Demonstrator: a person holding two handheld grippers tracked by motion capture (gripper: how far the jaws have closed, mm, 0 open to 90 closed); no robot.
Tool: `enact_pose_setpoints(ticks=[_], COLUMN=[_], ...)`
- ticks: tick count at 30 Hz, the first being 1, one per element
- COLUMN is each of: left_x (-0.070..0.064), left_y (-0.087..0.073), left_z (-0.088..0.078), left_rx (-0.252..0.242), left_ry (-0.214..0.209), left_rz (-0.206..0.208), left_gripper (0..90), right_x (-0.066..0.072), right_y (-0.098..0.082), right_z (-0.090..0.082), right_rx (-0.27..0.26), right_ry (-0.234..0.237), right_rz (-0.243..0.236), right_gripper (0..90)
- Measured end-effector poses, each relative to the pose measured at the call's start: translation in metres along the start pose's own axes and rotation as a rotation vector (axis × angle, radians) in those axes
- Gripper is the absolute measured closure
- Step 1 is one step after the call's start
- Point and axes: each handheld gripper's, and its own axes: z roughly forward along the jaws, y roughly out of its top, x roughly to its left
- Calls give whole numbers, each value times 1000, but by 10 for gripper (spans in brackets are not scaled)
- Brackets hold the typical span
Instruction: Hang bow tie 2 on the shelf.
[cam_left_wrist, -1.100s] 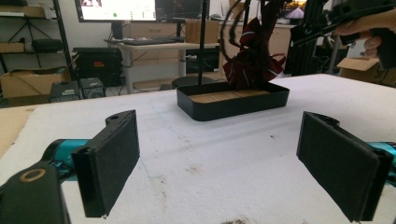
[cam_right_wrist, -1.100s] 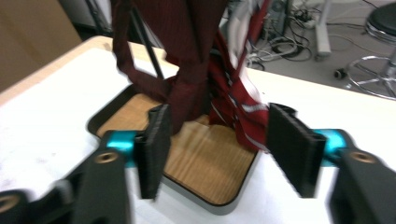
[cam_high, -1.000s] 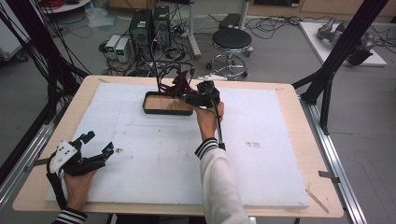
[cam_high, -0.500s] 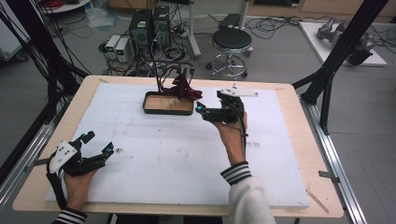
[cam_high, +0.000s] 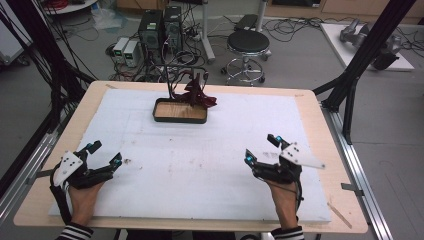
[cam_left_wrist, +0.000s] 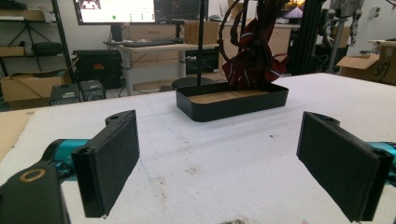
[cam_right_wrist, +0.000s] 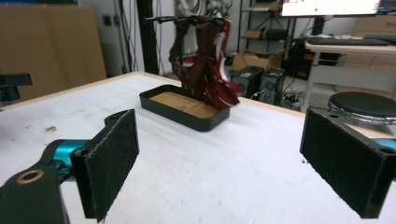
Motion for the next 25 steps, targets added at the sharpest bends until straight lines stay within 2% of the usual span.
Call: enact_pose_setpoints(ticks=[3, 6, 13, 15, 17, 25], left_x=[0, 0, -1, -1, -1, 0], left_y=[0, 0, 0, 0, 0, 0], left_z=[0, 0, 0, 0, 0, -1], left_rx=[2, 1, -4, -5, -2, -3], left_ry=[2, 4, 5, 6, 6, 6], left_rz=[-1, 1, -1, 0, 0, 0], left_gripper=[134, 134, 134, 134, 134, 134], right_x=[-2, -1, -5, -8, -8, -5], right_y=[-24, -39, -67, -70, -70, -70], right_z=[-12, -16, -9, -6, -6, -3], right_rx=[-32, -77, -60, -33, -42, -24], right_ry=[-13, -17, -36, -31, -36, -38], right_rz=[38, 25, 30, 46, 46, 2], right_gripper=[109, 109, 108, 109, 109, 108])
